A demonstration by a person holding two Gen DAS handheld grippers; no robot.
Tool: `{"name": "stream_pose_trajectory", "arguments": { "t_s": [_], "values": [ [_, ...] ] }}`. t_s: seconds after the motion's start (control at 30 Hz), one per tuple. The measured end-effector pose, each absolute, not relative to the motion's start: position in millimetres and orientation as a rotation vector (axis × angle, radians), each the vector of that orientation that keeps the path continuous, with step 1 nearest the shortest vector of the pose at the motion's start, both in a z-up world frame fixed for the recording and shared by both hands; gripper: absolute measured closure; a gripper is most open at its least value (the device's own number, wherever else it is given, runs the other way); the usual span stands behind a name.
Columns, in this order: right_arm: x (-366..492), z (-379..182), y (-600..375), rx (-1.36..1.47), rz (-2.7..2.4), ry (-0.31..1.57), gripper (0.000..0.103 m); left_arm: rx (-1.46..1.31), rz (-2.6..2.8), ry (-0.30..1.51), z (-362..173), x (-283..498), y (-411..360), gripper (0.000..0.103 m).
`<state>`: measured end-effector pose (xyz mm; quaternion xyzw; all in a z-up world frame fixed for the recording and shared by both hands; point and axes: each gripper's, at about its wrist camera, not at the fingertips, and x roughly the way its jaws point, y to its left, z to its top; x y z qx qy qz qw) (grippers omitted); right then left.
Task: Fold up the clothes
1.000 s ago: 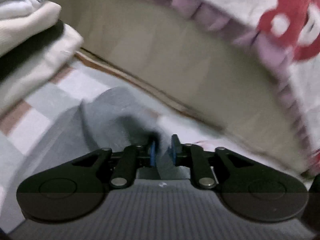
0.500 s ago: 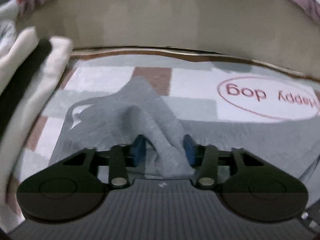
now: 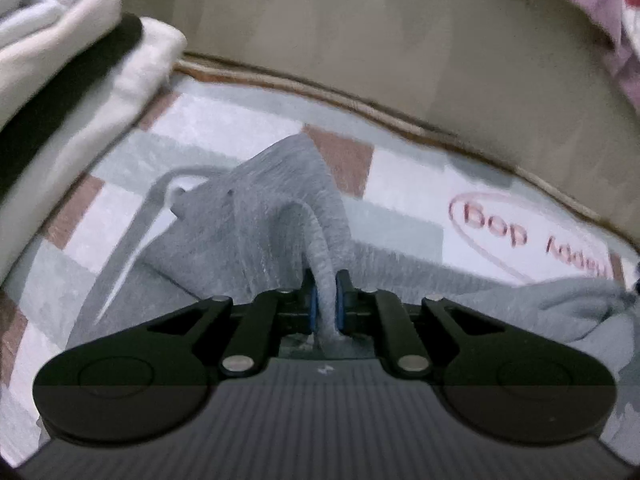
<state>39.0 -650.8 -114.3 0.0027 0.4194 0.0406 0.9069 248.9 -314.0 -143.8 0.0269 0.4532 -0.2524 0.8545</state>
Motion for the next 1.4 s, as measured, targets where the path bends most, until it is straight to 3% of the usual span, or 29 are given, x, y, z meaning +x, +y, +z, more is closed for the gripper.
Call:
{"name": "stream_pose_trajectory", "arguments": {
  "t_s": [0.13,0.17,0.27,0.37,0.4,0.47,0.5,0.6,0.63,0.7,0.9,0.97,1.03,1.07,1.1,1.2,1.23,1.27,1.3,1.33,1.37,1.4],
  "values": [
    [50.7,-149.2,-623.9,-0.222,0.153,0.995,0.071,0.060,-0.564,0.733,-120.9,234.9,-313.6,0.095],
    [51.7,-156.0,-617.1,-0.259,0.148,1.000,0.074,0.049,-0.569,0.724,-121.7,234.7,-313.5,0.096],
    [56.0,-171.4,-603.2,-0.333,0.088,0.987,0.064,0.022,-0.578,0.698,-124.5,234.6,-312.1,0.096],
    [60.5,-176.9,-606.3,-0.254,0.063,0.950,0.064,-0.008,-0.586,0.679,-121.9,236.5,-309.4,0.096],
    [62.0,-177.3,-608.6,-0.218,0.061,0.937,0.070,-0.015,-0.588,0.661,-121.2,236.0,-308.2,0.096],
    [65.5,-176.4,-614.5,-0.138,0.061,0.913,0.102,-0.033,-0.591,0.629,-119.7,235.8,-305.5,0.096],
    [64.8,-174.5,-613.9,-0.145,0.047,0.883,0.102,-0.053,-0.591,0.624,-119.0,237.3,-303.8,0.096],
    [60.7,-158.6,-623.5,-0.122,-0.089,0.749,0.103,-0.154,-0.493,0.638,-117.5,247.0,-290.6,0.083],
    [64.3,-156.1,-633.1,-0.074,-0.138,0.729,0.103,-0.193,-0.427,0.632,-116.7,250.1,-282.6,0.064],
    [72.7,-153.5,-645.2,-0.036,-0.232,0.710,0.103,-0.224,-0.324,0.600,-114.1,255.6,-265.5,0.041],
    [92.1,-135.1,-641.8,-0.027,-0.291,0.685,0.102,-0.331,-0.296,0.803,-128.3,287.2,-242.2,0.041],
    [89.7,-122.6,-629.2,0.017,-0.113,0.680,0.098,-0.273,-0.278,0.905,-138.7,293.4,-247.9,0.041],
    [84.1,-115.6,-607.7,0.020,0.035,0.708,0.078,-0.146,-0.268,0.967,-146.2,294.3,-260.9,0.041],
    [81.5,-116.4,-595.8,0.008,0.096,0.734,0.051,-0.098,-0.268,0.985,-148.9,294.0,-266.9,0.041],
    [79.1,-119.6,-583.5,-0.011,0.150,0.767,0.039,-0.072,-0.276,0.984,-150.2,292.5,-272.1,0.039],
    [73.2,-140.9,-545.3,-0.143,0.212,0.867,0.039,-0.114,-0.339,1.000,-156.1,289.5,-276.6,0.023],
    [70.4,-150.1,-534.7,-0.193,0.215,0.886,0.039,-0.149,-0.362,1.008,-159.4,289.8,-276.6,0.023],
    [68.4,-157.8,-526.2,-0.235,0.212,0.892,0.038,-0.162,-0.377,1.001,-161.2,289.4,-276.9,0.026],
    [66.7,-164.7,-518.9,-0.273,0.205,0.890,0.036,-0.142,-0.379,0.975,-160.9,287.9,-277.4,0.057],
    [65.1,-171.6,-511.6,-0.311,0.199,0.888,0.036,-0.118,-0.391,0.964,-160.3,287.6,-278.8,0.096],
    [65.7,-172.3,-510.3,-0.301,0.203,0.878,0.038,-0.115,-0.403,0.966,-157.4,287.6,-278.9,0.096],
    [67.5,-169.3,-512.5,-0.262,0.214,0.864,0.055,-0.150,-0.397,0.955,-151.8,285.4,-275.5,0.096]
  ]
}}
